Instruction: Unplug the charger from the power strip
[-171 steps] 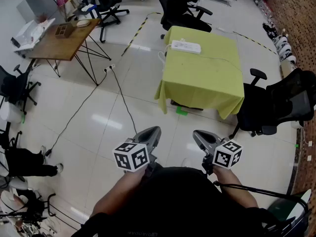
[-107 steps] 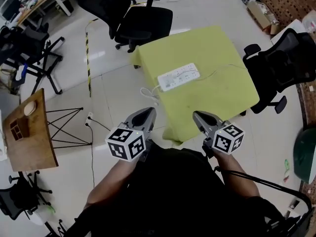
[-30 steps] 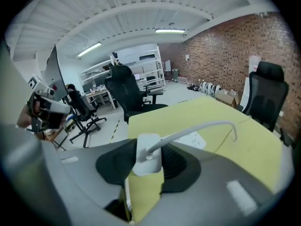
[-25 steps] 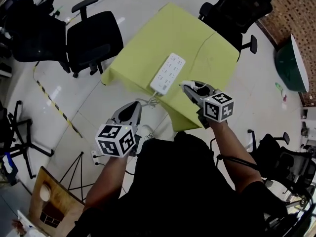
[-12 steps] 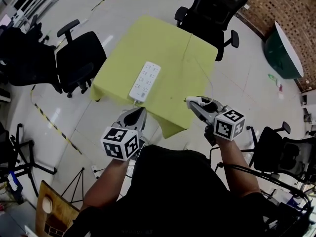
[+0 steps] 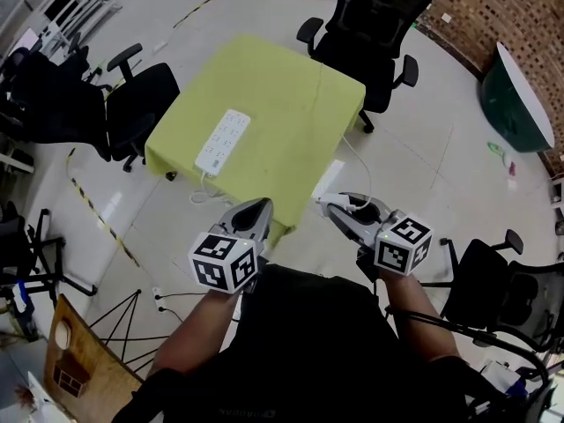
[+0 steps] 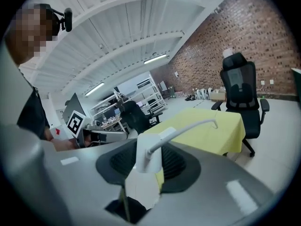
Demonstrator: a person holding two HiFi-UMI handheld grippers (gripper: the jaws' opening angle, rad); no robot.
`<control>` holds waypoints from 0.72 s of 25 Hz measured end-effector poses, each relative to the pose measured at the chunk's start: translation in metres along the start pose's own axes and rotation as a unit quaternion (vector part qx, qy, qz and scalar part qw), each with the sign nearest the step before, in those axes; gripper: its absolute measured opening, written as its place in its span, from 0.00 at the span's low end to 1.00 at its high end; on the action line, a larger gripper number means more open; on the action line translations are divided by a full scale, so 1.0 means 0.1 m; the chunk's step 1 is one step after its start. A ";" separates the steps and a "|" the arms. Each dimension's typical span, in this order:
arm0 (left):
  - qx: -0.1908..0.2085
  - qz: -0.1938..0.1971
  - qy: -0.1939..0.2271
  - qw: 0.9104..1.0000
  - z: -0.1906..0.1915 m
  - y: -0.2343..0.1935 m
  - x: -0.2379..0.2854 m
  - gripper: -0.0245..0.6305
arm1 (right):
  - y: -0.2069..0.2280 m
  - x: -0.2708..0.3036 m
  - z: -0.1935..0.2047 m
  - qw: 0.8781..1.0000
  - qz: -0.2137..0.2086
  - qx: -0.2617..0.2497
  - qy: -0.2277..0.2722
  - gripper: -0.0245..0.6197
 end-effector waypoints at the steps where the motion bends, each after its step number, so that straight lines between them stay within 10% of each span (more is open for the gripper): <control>1: 0.002 -0.002 0.000 1.000 0.09 0.12 0.04 0.05 | 0.03 -0.11 0.03 1.000 -0.006 -0.002 0.006 0.25; 18: 0.011 -0.024 -0.005 1.000 0.36 1.09 0.72 0.05 | 0.75 -0.84 -0.12 0.998 -0.043 -0.027 0.041 0.25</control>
Point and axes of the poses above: the fingertips, and each gripper's own axes: x forward along the fingers, y to its right, z out of its underside, the point moved 2 cm from there along -x, backward along the fingers, and after that the axes turned 13 degrees about -x, right-handed, at the moved point
